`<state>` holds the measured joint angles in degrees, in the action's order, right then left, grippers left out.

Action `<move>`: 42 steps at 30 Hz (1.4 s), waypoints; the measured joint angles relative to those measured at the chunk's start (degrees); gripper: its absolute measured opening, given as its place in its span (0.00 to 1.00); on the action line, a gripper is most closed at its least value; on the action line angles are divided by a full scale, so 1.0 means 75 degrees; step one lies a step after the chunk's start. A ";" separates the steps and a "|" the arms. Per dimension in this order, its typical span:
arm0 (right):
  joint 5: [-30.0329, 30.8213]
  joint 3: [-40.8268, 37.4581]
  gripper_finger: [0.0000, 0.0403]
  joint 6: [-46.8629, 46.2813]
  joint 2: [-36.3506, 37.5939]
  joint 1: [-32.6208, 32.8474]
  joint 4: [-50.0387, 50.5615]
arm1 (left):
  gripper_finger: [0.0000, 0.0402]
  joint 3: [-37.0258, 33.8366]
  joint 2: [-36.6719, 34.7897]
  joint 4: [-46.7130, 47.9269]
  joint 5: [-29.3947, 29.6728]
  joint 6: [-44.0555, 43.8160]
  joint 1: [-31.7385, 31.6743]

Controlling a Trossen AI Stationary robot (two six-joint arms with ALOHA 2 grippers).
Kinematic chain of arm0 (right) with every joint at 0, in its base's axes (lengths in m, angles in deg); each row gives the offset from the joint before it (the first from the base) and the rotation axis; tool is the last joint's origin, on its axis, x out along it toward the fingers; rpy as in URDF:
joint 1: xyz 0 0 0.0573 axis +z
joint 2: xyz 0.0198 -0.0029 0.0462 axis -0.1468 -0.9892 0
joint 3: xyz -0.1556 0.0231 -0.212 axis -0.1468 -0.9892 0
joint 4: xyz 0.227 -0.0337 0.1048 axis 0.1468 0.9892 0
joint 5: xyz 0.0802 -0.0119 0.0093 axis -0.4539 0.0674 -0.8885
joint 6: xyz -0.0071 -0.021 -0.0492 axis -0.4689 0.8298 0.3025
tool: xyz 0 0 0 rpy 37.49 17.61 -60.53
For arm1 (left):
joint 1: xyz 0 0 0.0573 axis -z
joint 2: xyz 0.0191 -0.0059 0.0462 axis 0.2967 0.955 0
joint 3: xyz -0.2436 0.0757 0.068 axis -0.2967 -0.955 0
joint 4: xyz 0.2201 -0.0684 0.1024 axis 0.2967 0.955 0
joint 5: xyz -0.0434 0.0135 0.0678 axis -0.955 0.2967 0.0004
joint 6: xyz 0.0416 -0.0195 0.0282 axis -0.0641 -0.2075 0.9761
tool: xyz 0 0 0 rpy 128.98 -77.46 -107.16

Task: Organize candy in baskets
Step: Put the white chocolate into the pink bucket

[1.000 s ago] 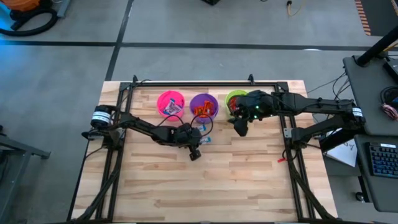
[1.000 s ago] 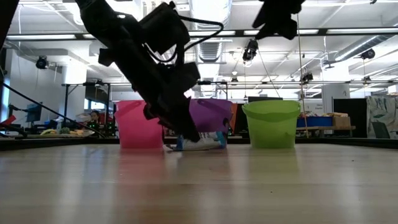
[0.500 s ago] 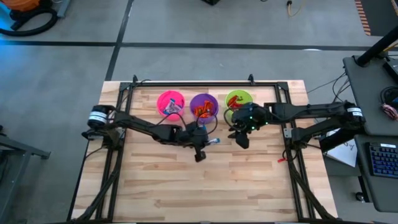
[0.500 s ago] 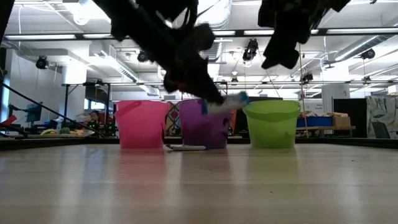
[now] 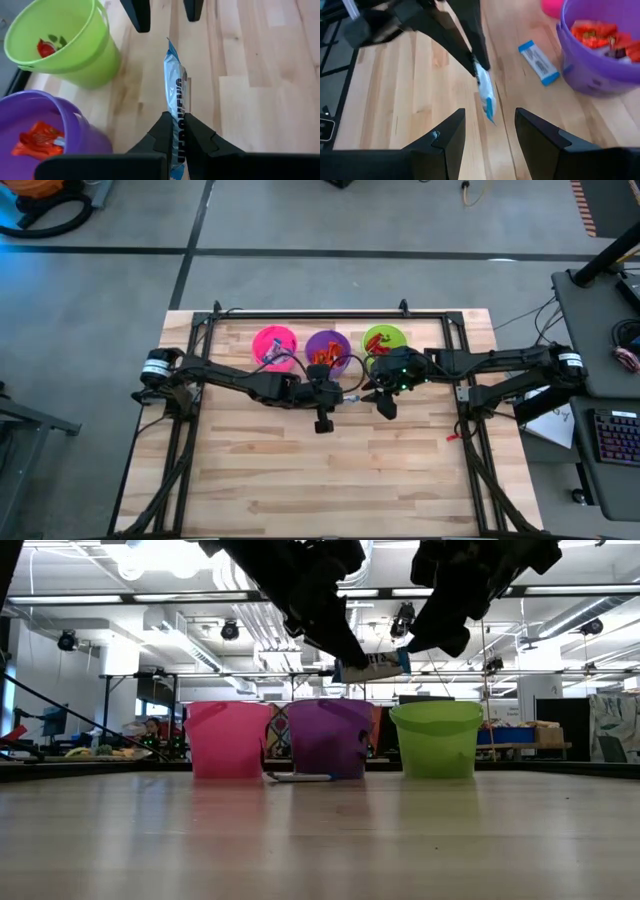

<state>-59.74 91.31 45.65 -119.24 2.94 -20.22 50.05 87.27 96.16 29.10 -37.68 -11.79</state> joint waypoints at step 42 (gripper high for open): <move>-0.0166 0.1840 0.05 0.1133 -0.0883 -0.0453 0.0388 | 0.32 -0.0680 -0.2083 0.0744 0.0329 0.0088 -0.0633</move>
<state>-60.99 105.11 54.14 -125.86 -0.45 -17.31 44.95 71.64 101.73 31.57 -37.02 -16.54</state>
